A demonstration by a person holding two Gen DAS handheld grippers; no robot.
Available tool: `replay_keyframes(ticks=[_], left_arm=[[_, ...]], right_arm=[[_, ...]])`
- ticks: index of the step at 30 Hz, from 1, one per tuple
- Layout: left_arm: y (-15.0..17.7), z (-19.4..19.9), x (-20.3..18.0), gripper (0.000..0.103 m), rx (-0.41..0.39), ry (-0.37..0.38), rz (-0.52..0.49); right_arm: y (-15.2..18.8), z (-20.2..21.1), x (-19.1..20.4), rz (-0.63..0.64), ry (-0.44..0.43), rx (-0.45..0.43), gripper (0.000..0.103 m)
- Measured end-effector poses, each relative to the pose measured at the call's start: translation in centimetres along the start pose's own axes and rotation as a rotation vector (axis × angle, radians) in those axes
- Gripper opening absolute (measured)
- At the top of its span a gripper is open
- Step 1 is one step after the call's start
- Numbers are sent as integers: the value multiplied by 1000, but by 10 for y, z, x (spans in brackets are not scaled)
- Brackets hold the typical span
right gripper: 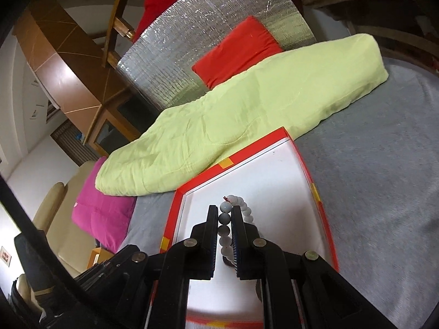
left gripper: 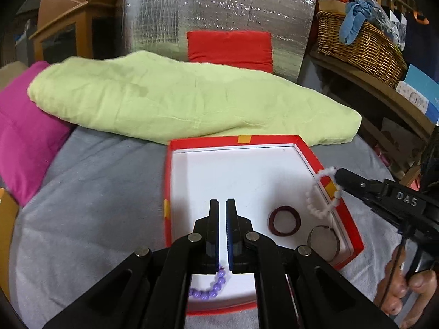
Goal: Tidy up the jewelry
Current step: 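Lower the white bracelet into the box and open the right gripper, then grasp the black cord bracelet with the left gripper while the right gripper reaches the pink bead bracelet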
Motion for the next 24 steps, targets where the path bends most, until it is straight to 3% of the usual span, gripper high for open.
replay_keyframes(ticks=[10, 16, 21, 24], left_arm=[[20, -43, -10, 5, 121, 44, 46], [31, -53, -10, 6, 168, 52, 40], [36, -50, -1, 37, 172, 39, 60], [34, -42, 1, 43, 154, 31, 40]], right_arm=[[-6, -51, -18, -114, 2, 40, 10], [-4, -55, -29, -127, 48, 44, 14], [-11, -42, -41, -134, 86, 23, 30], [-15, -30, -42, -115, 93, 10, 38]])
Point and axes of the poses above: each gripper's, at about its wrist camera, not at the fingertips, and z roughly against the way its jaws point, x to its left, y to its underside, the point moved 8 cm from there along -z, roughly the way its jaws point, and after that the axes turned 5 degrees about -x, right-handed, at the moved point
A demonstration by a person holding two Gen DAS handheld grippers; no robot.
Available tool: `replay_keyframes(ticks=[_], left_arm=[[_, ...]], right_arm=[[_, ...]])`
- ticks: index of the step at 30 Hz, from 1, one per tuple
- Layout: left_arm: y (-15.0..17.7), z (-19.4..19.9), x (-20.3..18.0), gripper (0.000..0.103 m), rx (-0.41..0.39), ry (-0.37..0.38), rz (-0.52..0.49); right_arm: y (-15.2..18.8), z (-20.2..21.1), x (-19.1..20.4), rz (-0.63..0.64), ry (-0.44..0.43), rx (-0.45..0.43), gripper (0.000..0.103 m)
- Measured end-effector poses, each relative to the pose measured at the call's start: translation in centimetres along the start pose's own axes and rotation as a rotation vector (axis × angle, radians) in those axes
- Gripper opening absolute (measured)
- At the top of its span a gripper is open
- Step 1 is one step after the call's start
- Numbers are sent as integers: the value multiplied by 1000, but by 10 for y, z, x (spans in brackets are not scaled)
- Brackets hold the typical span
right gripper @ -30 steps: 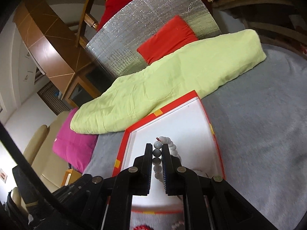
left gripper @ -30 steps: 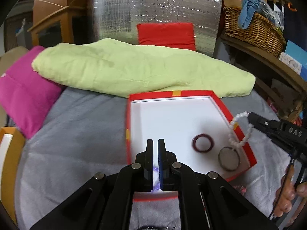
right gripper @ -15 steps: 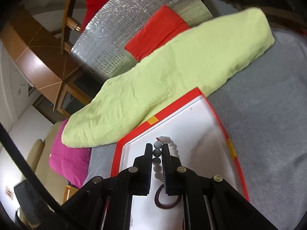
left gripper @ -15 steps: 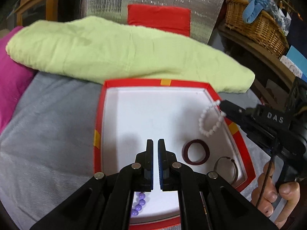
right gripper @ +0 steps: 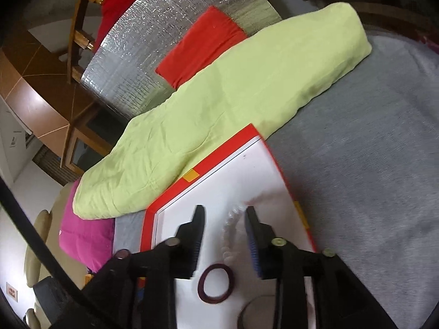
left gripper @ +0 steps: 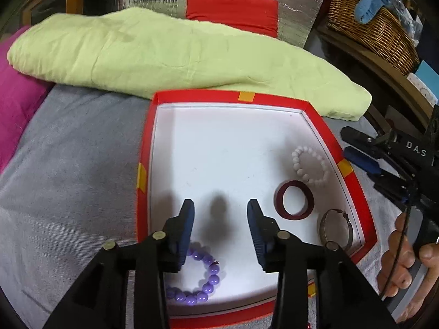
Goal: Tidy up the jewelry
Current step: 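Grasp the black cord bracelet with the left gripper while the right gripper reaches the pink bead bracelet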
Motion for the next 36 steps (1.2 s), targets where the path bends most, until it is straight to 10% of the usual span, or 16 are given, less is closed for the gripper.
replay_keyframes(ticks=[17, 36], left_arm=[[33, 62, 58, 52, -46, -154, 73], [123, 97, 36, 53, 75, -86, -38]], right_arm=[[22, 97, -1, 138, 24, 23, 38], [124, 136, -34, 154, 72, 272, 38]])
Point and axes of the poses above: each gripper's, at about its wrist camera, not at the fingertips, and z roughly against the way its jaws point, x to its left, y to its underside, the point moved 8 cm from there along -z, roughly the way its jaws point, and after that the axes turned 5 degrees about -x, right-handed, at the moved point
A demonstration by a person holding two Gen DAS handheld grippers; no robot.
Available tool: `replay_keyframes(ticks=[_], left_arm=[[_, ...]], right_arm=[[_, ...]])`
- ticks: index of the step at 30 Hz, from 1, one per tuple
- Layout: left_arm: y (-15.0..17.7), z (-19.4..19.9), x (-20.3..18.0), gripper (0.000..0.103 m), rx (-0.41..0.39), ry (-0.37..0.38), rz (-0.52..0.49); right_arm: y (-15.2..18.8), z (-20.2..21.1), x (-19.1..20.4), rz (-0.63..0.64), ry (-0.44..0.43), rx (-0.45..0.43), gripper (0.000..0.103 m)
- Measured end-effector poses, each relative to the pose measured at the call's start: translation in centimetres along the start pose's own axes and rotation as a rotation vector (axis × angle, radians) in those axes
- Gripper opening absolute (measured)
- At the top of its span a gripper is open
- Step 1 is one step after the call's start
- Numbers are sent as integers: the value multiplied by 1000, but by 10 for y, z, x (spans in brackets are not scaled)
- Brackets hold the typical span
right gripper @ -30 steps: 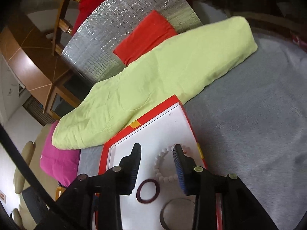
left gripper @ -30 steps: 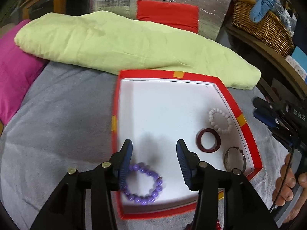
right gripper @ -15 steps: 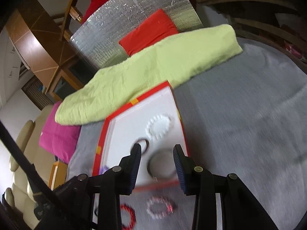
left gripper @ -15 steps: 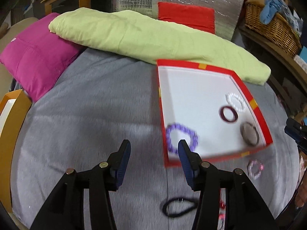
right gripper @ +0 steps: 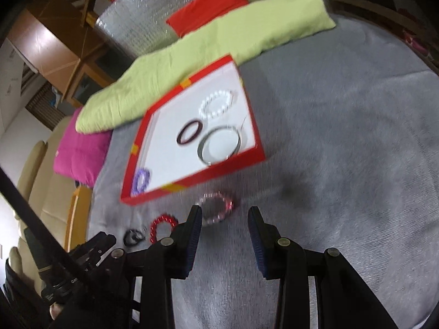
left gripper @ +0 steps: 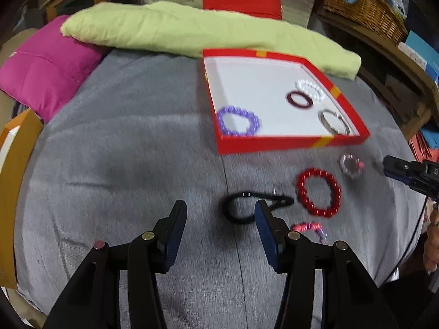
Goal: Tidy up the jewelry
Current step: 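Grasp the black cord bracelet with the left gripper while the right gripper reaches the pink bead bracelet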
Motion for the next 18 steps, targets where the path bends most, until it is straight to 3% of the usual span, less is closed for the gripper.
replay_keyframes(ticks=[7, 13, 18], left_arm=[[2, -10, 4, 52, 21, 47, 30], [4, -16, -11, 52, 33, 70, -23], [7, -29, -19, 52, 54, 53, -75]], right_arm=[[5, -28, 0, -34, 28, 71, 41], [3, -38, 7, -3, 93, 38, 43], [0, -44, 10, 80, 184, 7, 15]])
Point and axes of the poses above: each gripper's, at about its wrist camera, not at the fingertips, and z roughly against the way its jaws point, x to its left, y to its underside, the point moved 8 cm from there along -z, roughly the way its jaws point, and after that the axes turned 5 degrees about -x, right-handed, at the moved point
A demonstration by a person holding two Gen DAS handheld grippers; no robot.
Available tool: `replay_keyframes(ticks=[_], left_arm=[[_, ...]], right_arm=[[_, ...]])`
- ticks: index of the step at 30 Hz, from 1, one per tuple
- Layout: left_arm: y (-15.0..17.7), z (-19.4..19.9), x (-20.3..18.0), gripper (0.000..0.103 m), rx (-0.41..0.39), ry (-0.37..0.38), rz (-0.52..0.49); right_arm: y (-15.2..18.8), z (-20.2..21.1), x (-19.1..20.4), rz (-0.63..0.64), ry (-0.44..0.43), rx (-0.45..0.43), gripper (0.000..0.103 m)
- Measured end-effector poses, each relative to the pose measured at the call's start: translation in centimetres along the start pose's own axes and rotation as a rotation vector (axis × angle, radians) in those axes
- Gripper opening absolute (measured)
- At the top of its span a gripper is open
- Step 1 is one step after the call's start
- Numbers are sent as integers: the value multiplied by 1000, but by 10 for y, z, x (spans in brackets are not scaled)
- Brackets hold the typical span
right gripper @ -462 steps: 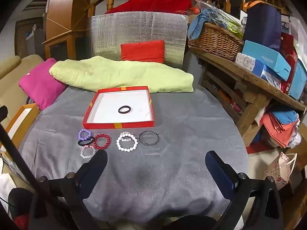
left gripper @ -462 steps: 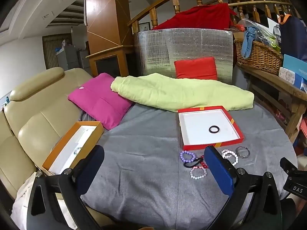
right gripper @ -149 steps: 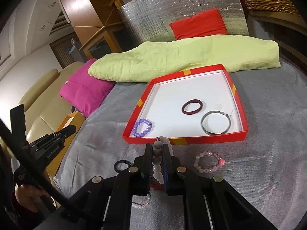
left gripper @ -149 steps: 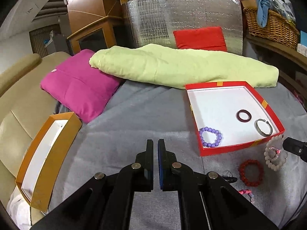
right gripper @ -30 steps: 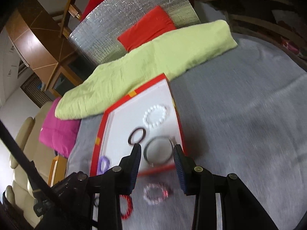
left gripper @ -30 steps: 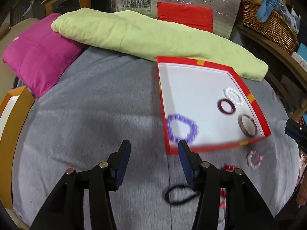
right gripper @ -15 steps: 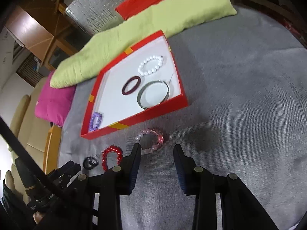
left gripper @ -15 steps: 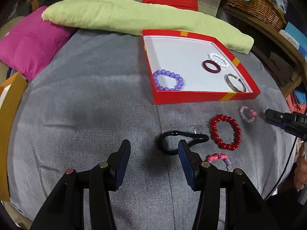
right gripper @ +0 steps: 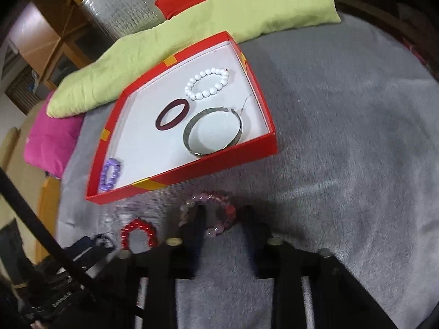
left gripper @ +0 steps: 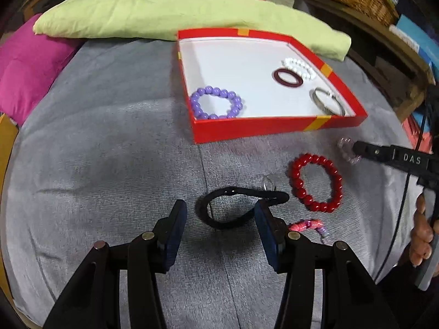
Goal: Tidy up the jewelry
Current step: 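Grasp the black cord bracelet with the left gripper while the right gripper reaches the pink bead bracelet, then grasp and lift the pink bead bracelet with the right gripper while the left gripper holds the black cord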
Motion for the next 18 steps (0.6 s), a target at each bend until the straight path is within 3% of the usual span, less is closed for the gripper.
replay_keyframes(ticks=[5, 9, 14, 16, 18], left_arm=[[0, -2, 4, 53, -21, -4, 0], [0, -5, 3, 64, -22, 11, -10], [0, -6, 1, 64, -7, -19, -61], [-1, -4, 5, 56, -12, -19, -45], [-3, -1, 11, 37, -24, -22, -21]], right_arm=[[1, 0, 1, 44, 16, -16, 12], [1, -1, 2, 63, 22, -17, 12], [1, 1, 3, 64, 14, -21, 12], [1, 2, 3, 70, 10, -26, 11], [0, 4, 3, 71, 0, -31, 10]])
Point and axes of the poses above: each gripper's, at about its wrist camera, not at the fingertips, and z roughly against the way its jaws point, x to its left, y to its underside, the point moved 8 cm from there along -z, roughly the way its jaws point, and after that the axes turned 5 degrees about -x, right-handed, at the moved point
